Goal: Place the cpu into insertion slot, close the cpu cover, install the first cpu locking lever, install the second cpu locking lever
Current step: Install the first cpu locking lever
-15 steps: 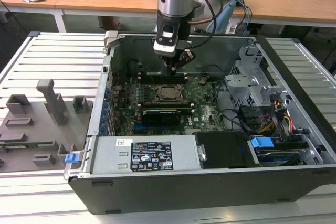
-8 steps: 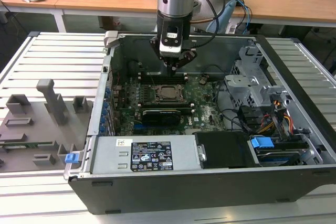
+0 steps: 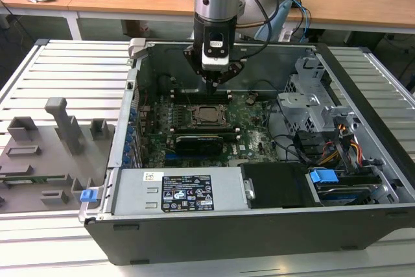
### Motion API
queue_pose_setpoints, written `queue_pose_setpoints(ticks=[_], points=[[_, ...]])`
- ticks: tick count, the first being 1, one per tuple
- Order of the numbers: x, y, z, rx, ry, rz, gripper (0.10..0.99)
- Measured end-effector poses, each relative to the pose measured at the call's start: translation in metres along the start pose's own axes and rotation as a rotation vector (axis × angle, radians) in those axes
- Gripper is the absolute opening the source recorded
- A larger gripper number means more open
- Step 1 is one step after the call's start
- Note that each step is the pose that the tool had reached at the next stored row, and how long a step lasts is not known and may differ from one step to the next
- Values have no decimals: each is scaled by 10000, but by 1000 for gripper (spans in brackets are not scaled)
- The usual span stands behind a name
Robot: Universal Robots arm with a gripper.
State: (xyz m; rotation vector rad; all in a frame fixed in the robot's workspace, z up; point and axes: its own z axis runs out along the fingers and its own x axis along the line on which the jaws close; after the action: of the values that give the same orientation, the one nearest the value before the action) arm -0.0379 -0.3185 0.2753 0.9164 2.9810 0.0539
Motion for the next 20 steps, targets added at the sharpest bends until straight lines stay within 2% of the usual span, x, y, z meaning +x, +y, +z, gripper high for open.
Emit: queue_pose_setpoints(ticks=[20], points=[[0,0,0,-12,43,-1073,106]])
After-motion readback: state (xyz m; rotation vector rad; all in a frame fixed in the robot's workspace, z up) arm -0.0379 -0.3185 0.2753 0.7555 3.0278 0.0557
